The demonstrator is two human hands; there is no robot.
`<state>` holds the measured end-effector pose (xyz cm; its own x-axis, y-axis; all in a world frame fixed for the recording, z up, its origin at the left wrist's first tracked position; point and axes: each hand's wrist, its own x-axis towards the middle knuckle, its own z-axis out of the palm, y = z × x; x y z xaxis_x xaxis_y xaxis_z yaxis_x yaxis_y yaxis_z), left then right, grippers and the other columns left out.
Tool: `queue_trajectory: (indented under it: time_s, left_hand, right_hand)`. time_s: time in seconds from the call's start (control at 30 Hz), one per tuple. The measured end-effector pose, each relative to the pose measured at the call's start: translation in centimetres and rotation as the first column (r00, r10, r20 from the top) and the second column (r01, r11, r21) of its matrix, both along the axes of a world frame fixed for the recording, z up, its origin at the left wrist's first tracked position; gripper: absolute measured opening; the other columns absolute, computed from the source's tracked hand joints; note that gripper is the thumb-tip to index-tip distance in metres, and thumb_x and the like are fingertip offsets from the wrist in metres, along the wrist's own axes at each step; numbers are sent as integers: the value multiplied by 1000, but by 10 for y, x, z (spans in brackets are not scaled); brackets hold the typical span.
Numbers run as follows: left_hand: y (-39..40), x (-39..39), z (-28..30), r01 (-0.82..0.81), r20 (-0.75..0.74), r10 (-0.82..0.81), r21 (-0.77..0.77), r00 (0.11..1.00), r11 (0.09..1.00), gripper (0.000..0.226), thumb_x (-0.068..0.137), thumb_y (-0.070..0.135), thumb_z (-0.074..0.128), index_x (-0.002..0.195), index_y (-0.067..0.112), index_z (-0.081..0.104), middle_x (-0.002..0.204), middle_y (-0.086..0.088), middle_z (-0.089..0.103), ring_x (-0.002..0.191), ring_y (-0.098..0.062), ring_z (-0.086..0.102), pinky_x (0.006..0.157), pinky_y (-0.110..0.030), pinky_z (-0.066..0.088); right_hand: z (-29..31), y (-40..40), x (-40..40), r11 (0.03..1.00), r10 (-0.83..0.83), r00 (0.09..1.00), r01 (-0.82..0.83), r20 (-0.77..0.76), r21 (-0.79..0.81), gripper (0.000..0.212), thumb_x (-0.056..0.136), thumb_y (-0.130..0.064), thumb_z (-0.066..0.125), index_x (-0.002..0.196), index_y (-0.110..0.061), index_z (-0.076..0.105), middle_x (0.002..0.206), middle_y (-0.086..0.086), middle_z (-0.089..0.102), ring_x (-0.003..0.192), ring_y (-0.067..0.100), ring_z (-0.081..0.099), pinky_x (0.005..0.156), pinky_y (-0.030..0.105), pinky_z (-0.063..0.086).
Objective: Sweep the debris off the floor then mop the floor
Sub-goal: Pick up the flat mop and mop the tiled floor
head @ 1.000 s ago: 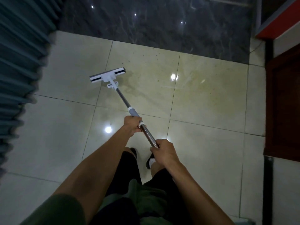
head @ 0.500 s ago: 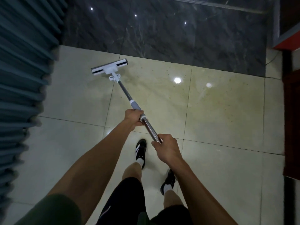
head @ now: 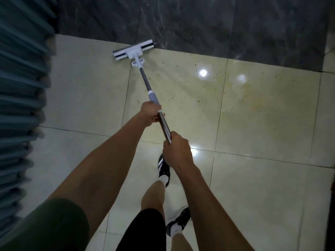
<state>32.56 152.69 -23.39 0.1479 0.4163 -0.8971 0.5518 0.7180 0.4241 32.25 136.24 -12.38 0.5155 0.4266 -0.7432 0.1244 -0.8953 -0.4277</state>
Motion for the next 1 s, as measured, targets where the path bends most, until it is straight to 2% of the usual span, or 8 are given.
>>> queue_trajectory:
  time_s: [0.13, 0.23, 0.33, 0.43, 0.53, 0.67, 0.83, 1.0]
  left_hand:
    - [-16, -14, -12, 7, -28, -7, 23, 1000, 1000, 12, 97, 0, 58, 109, 3, 57, 89, -16, 61, 68, -27, 66, 54, -36, 55]
    - [-31, -27, -19, -3, -35, 4, 19, 999, 1000, 5, 99, 2, 53, 103, 5, 54, 85, -15, 58, 67, -27, 63, 60, -38, 54]
    - [-56, -41, -21, -7, -41, 8, 25, 999, 1000, 6, 102, 5, 47, 98, 6, 51, 81, -14, 54, 62, -27, 58, 61, -38, 52]
    - [-93, -56, -21, 16, -46, -16, 14, 999, 1000, 5, 103, 6, 47, 104, 4, 51, 82, -13, 54, 63, -26, 59, 62, -38, 53]
    - [-137, -72, -19, 14, -40, -13, 26, 999, 1000, 7, 104, 8, 47, 108, 4, 51, 86, -13, 55, 67, -25, 60, 64, -38, 54]
    - [-197, -93, -22, 3, -37, -2, 17, 999, 1000, 13, 105, 8, 45, 93, 7, 52, 83, -11, 54, 66, -24, 57, 63, -38, 52]
    - [-265, -114, -22, -61, -20, 61, 7, 998, 998, 26, 104, 7, 39, 80, 9, 45, 76, -10, 48, 59, -22, 49, 56, -35, 45]
    - [-301, -118, -28, -101, 16, 100, 50, 995, 994, 15, 100, 3, 40, 87, 10, 40, 73, -8, 44, 51, -21, 43, 47, -31, 39]
  right_hand:
    - [2, -36, -8, 996, 17, 976, 3, -219, 91, 13, 100, -23, 45, 112, -17, 48, 91, 9, 63, 65, 22, 62, 46, 22, 47]
    - [7, -65, -25, 990, -21, 939, 68, -343, 126, 21, 99, -21, 45, 121, -21, 46, 92, 15, 65, 68, 31, 69, 54, 33, 60]
    - [8, -101, -53, 987, 7, 957, 40, -289, 155, 31, 98, -19, 46, 128, -21, 43, 93, 13, 65, 75, 30, 67, 70, 46, 60]
    - [3, -138, -77, 987, -19, 982, 49, -187, 155, 41, 101, -17, 44, 141, -17, 40, 102, 16, 66, 83, 29, 66, 76, 42, 58]
    - [1, -180, -94, 991, 4, 991, 13, -132, 130, 56, 103, -21, 43, 156, -23, 25, 114, 16, 66, 94, 30, 67, 85, 42, 57]
    - [10, -238, -116, 991, 99, 992, -93, -71, 92, 64, 103, -26, 44, 158, -31, 12, 110, 16, 63, 91, 28, 66, 83, 38, 58]
    - [26, -299, -129, 978, 205, 973, -198, -108, 73, 73, 101, -22, 50, 158, -33, 6, 110, 15, 64, 89, 27, 66, 82, 37, 58]
    - [37, -332, -128, 981, 177, 978, -166, -115, 97, 69, 100, -24, 47, 155, -41, 10, 101, 12, 63, 80, 24, 65, 75, 37, 59]
